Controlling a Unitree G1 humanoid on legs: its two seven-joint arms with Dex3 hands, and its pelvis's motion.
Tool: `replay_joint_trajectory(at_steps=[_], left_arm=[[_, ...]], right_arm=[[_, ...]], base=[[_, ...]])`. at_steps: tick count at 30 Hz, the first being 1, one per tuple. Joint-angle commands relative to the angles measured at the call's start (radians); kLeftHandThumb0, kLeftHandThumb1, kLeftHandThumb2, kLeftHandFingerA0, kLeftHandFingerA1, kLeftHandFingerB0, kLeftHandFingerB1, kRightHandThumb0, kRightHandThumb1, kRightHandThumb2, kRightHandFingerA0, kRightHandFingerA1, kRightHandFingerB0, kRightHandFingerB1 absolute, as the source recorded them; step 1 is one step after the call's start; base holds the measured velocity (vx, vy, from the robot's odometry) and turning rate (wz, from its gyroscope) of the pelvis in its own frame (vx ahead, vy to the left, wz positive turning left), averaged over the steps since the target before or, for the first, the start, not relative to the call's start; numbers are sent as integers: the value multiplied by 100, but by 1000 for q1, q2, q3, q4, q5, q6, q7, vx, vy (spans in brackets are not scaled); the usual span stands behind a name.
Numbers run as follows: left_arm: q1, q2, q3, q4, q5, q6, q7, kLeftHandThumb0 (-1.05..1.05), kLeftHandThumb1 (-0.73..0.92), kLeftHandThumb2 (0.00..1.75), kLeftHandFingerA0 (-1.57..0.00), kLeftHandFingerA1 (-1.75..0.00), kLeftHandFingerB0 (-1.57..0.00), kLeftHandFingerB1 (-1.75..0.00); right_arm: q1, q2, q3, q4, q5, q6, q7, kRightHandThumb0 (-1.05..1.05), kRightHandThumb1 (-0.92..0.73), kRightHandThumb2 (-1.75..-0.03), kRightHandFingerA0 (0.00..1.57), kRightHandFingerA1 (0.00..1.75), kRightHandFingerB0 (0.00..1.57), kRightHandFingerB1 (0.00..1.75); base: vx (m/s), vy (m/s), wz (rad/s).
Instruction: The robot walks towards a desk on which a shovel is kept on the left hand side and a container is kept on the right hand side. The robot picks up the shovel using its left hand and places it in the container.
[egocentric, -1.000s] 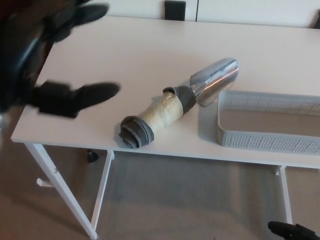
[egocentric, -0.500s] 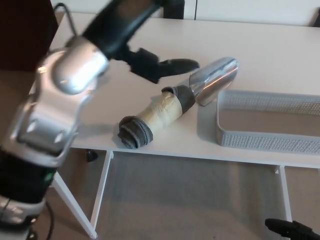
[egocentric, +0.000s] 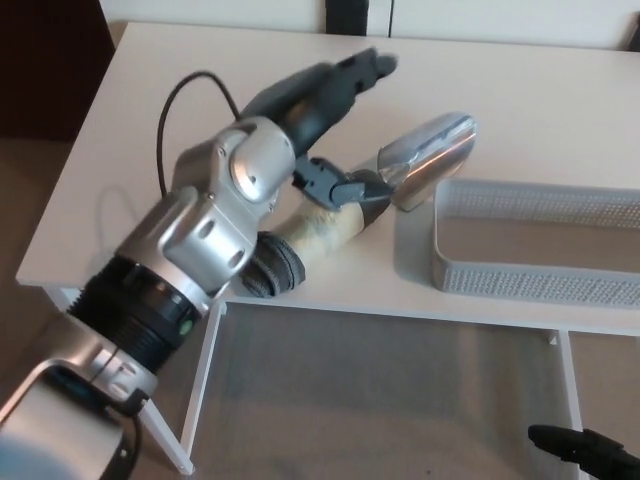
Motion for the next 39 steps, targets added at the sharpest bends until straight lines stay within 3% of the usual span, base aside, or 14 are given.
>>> replay_joint_trajectory(at_steps=[1, 8, 9, 10, 13, 14, 15, 29, 30, 31, 34, 39], left_arm=[[3, -27, -11, 69, 127, 83, 121, -66, 39, 81, -2, -16, -3, -17], [45, -49, -29, 23, 179, 134, 127, -67, 39, 83, -1, -18, -1, -18], [53, -56, -29, 12, 188, 144, 134, -76, 52, 56, 0, -21, 0, -21], [61, -62, -24, -1, 191, 152, 136, -70, 40, 83, 0, -14, 0, -14], [72, -75, -30, -27, 210, 179, 124, -69, 39, 83, 0, -16, 0, -16], [81, -82, -39, -39, 225, 188, 128, -76, 51, 56, -1, -26, 0, -23], [88, -82, -54, -49, 240, 190, 127, -70, 40, 84, -2, -21, -2, -15], [106, -110, -38, 73, 237, 190, 128, -68, 40, 83, 0, -22, 0, -13], [104, -113, -32, 84, 236, 188, 135, -75, 50, 56, -2, -26, 0, -20], [102, -114, -26, 103, 236, 182, 149, -70, 42, 82, -4, -21, -5, -15], [78, -108, -14, 169, 238, 177, 156, -70, 42, 81, 0, -13, -1, -13], [66, -113, 36, 224, 221, 144, 185, -65, 40, 79, -2, -19, -6, -20]], right_arm=[[1, -26, 0, -11, -26, 12, -21, -28, -48, -63, 57, 50, 43, 45], [10, -30, 1, -15, -31, 7, -20, -28, -48, -63, 55, 49, 43, 45], [7, -37, 8, -13, -41, -2, -16, -28, -49, -63, 55, 49, 42, 45], [4, -42, 16, -14, -52, 0, -17, -28, -49, -64, 54, 49, 42, 45], [5, -39, 15, -25, -45, 17, -21, -29, -48, -63, 55, 49, 43, 45], [8, -39, 15, -31, -45, 18, -21, -29, -48, -64, 54, 49, 44, 46], [7, -38, 15, -30, -45, 20, -21, -28, -48, -63, 54, 48, 44, 45], [-6, -56, 26, -27, -60, 0, -15, -29, -47, -63, 56, 49, 43, 45], [-7, -55, 26, -27, -60, 3, -15, -28, -48, -63, 55, 48, 43, 45], [-8, -53, 26, -30, -58, 10, -16, -28, -48, -63, 55, 48, 43, 44], [-11, -51, 22, -25, -45, 9, -6, -29, -48, -63, 52, 48, 41, 44], [-18, -49, 21, -19, -42, 1, -1, -29, -48, -63, 53, 49, 42, 45]], base=[[0, 0, 0], [0, 0, 0], [0, 0, 0], [0, 0, 0], [0, 0, 0], [0, 0, 0], [0, 0, 0], [0, 0, 0], [0, 0, 0], [0, 0, 0], [0, 0, 0], [0, 0, 0]])
